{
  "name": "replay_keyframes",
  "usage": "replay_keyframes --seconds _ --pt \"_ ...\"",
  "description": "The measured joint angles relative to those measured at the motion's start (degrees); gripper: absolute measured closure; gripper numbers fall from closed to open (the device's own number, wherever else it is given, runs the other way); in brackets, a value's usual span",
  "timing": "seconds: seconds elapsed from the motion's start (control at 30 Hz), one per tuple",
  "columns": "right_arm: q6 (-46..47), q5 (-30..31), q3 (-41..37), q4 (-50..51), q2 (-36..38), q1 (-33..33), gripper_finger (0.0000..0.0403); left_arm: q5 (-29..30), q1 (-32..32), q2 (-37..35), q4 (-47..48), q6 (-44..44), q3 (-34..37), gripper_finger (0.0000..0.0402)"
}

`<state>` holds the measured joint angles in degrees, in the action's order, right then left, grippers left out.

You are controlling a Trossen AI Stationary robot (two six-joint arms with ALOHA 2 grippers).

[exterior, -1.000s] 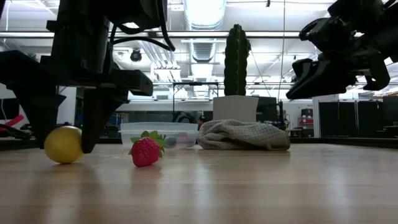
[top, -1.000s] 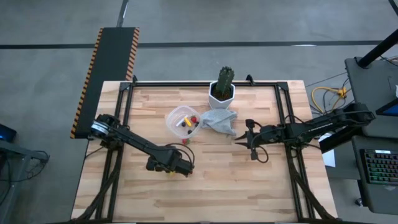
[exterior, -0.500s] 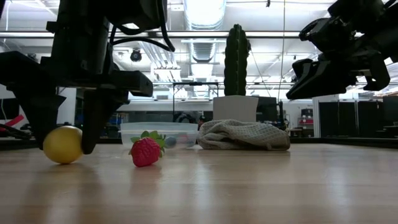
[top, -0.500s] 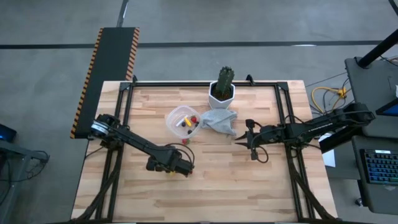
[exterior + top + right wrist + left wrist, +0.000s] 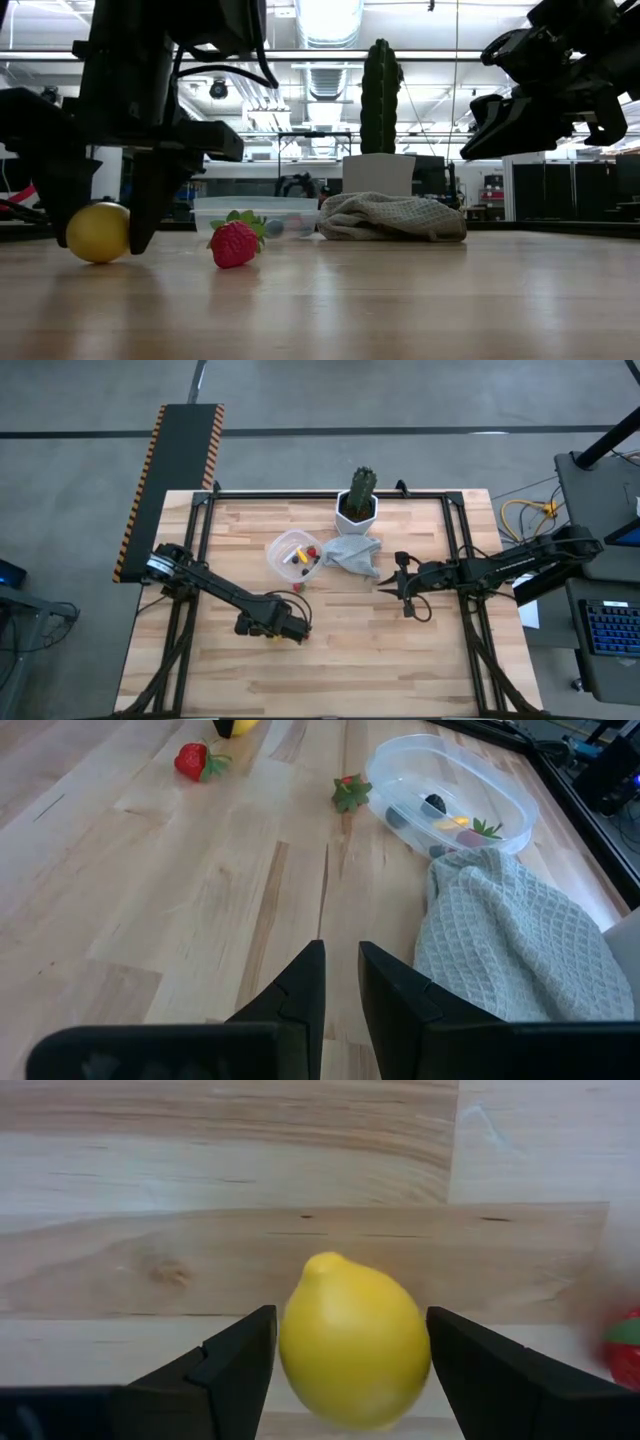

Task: Pick and placing Produce into tupperware
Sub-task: Put the lemon into the transparent bin

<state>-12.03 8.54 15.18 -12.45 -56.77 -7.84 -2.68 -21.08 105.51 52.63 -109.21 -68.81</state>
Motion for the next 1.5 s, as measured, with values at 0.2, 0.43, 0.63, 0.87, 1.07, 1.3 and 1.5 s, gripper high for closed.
replay_keyframes --seconds 0.2,0.43,0.63,0.87,1.07,1.3,1.5 --pt "0.0 0.0 0.0 0.0 0.0 0.0 0.0346 -0.1 0.0 0.0 -3.9 0.0 1.5 0.0160" --pt "0.0 0.0 0.0 0.0 0.0 0.0 0.0346 -0.4 0.0 0.0 -5.6 0.0 1.7 0.0195" --pt "0.0 0.0 0.0 0.0 0.0 0.0 0.0346 -0.4 0.0 0.0 -5.5 0.0 1.7 0.0217" --pt "0.0 0.0 0.0 0.0 0.0 0.0 0.0346 -0.7 0.0 0.0 -5.5 0.5 1.7 0.0217" --pt "0.0 0.0 0.0 0.0 0.0 0.0 0.0346 -0.8 0.0 0.0 -5.1 1.6 1.3 0.0217" --pt "0.0 0.0 0.0 0.0 0.0 0.0 0.0346 -0.2 0.0 -0.3 -5.0 1.7 0.8 0.0217" --pt "0.0 0.0 0.0 0.0 0.0 0.0 0.0346 -0.3 0.3 -0.9 -2.4 3.1 0.0 0.0217"
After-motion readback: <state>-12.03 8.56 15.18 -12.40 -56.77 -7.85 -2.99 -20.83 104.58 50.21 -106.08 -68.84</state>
